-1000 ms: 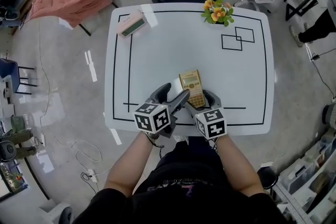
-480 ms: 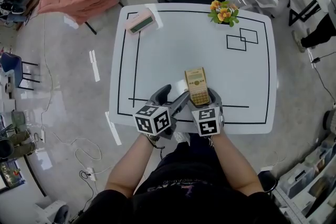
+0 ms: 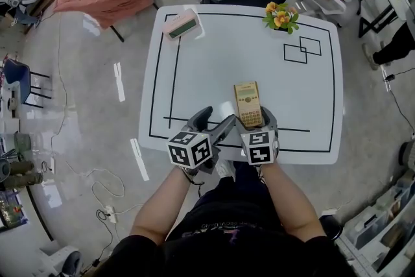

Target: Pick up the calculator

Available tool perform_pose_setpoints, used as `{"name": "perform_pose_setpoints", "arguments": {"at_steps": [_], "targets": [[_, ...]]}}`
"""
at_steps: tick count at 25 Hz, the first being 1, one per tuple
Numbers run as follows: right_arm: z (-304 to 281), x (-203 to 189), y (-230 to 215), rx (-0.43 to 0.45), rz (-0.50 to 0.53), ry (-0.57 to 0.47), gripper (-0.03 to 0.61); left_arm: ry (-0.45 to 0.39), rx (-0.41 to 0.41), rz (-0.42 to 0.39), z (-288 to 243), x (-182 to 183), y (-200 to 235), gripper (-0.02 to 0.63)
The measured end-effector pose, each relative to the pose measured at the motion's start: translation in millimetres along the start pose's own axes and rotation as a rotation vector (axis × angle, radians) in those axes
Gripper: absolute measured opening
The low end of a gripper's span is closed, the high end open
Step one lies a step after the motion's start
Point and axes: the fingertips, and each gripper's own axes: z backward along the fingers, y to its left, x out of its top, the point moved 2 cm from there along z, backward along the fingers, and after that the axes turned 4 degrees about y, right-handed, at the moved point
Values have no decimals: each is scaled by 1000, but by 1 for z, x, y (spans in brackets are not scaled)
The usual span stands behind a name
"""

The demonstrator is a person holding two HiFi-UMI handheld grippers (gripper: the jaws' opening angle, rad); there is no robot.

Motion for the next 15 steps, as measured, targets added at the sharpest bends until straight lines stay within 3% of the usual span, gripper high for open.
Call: {"name": "perform_pose_setpoints", "arguments": {"at_steps": [9, 15], "targets": [[0, -1, -4, 58, -32, 35, 373, 31, -20, 9, -6, -6, 0, 350], [4, 3, -8, 164, -130, 46, 371, 57, -43, 48, -19, -8, 0, 350]]}}
